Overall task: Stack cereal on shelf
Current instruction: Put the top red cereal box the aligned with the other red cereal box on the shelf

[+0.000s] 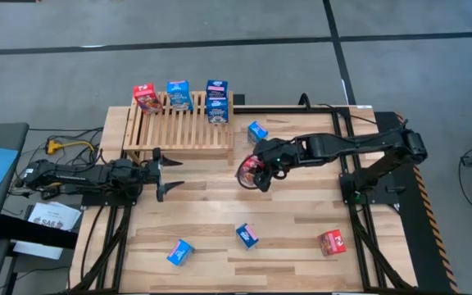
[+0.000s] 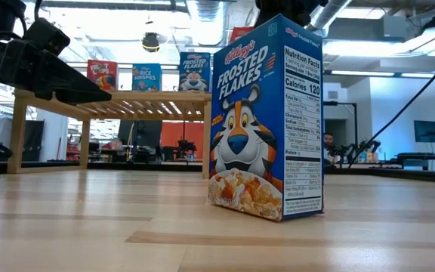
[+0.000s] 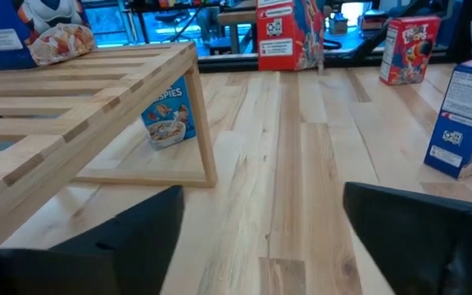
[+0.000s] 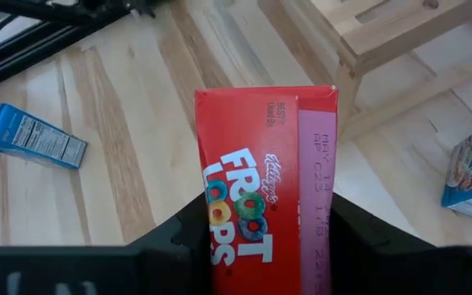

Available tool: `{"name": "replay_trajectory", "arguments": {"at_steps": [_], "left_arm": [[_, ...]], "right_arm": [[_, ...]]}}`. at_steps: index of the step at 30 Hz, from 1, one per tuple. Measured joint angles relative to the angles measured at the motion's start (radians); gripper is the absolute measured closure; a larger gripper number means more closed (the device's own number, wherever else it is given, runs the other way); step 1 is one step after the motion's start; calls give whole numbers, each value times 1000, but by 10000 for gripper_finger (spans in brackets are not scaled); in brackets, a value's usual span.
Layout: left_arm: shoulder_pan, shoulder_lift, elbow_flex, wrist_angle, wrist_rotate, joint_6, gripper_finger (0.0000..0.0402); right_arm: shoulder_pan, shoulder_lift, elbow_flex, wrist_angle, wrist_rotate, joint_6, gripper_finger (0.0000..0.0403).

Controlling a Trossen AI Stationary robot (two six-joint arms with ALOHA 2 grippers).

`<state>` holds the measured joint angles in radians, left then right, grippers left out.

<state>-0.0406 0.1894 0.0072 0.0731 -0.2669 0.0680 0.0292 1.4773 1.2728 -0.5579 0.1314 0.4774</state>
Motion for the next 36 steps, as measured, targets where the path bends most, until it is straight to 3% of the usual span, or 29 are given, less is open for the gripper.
{"name": "replay_trajectory", "arguments": {"at_steps": [7,11,19,26,36], "left_arm": [[0,0,0,-6,40,12,5],[0,0,0,-16,86,-6,14],[0,0,0,-16,84,-8,19],[0,0,3,-13,5,-32,19],[0,0,6,110,1,-290,19]], "right_arm": [[1,0,0,108,-26,-17,223],[1,0,0,173,-57,-62,223],[2,0,0,265,-87,-164,223],[3,0,0,296,-107,-172,223],[0,0,14,377,-156,-173,223]]}}
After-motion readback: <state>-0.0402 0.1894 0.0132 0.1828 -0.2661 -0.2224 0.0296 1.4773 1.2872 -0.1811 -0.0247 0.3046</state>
